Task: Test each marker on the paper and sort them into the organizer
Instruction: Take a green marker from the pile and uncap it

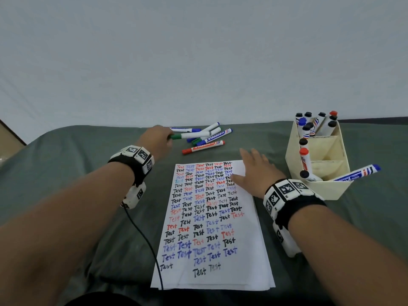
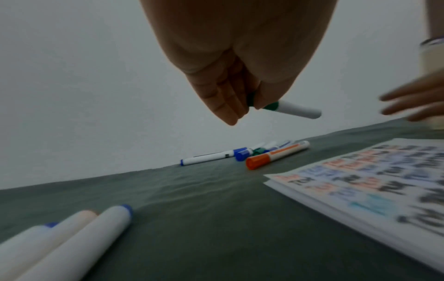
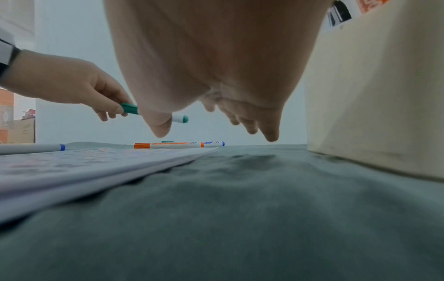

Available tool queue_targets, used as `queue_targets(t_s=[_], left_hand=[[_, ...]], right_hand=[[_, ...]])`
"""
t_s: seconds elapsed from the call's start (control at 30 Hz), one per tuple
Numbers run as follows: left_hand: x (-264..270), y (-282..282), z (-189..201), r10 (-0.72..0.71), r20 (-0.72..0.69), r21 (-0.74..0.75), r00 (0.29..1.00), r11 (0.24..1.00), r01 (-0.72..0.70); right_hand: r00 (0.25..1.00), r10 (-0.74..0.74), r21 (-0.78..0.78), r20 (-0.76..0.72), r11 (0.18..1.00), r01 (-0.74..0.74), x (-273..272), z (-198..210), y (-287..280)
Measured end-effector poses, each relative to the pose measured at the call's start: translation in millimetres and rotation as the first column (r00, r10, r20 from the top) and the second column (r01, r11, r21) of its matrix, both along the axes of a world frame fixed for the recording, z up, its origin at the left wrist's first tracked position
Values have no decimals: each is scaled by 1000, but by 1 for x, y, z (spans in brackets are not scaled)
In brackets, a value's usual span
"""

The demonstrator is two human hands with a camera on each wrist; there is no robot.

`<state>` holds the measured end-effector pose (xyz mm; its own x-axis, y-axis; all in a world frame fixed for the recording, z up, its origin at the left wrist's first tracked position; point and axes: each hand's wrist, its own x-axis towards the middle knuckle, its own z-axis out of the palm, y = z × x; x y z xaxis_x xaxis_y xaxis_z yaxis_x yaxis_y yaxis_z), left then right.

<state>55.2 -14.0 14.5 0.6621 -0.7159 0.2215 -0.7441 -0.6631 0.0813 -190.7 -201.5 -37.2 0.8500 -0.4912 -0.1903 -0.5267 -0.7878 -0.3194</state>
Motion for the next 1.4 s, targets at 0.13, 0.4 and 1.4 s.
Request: queue_targets(t_s=[0.13, 0.4, 1.4], left_hand=[[-38, -3, 1, -234, -41, -4, 971, 972, 234], [-94, -17, -14, -404, -94, -90, 910, 914, 396], [-74, 10, -36, 14, -305, 71, 952, 997, 8]], right_hand=[[981, 32, -21, 192, 999, -29, -1, 5, 1], [938, 148, -8, 314, 988, -153, 0, 16, 6], [969, 232, -55, 89, 972, -228, -4, 37, 22]])
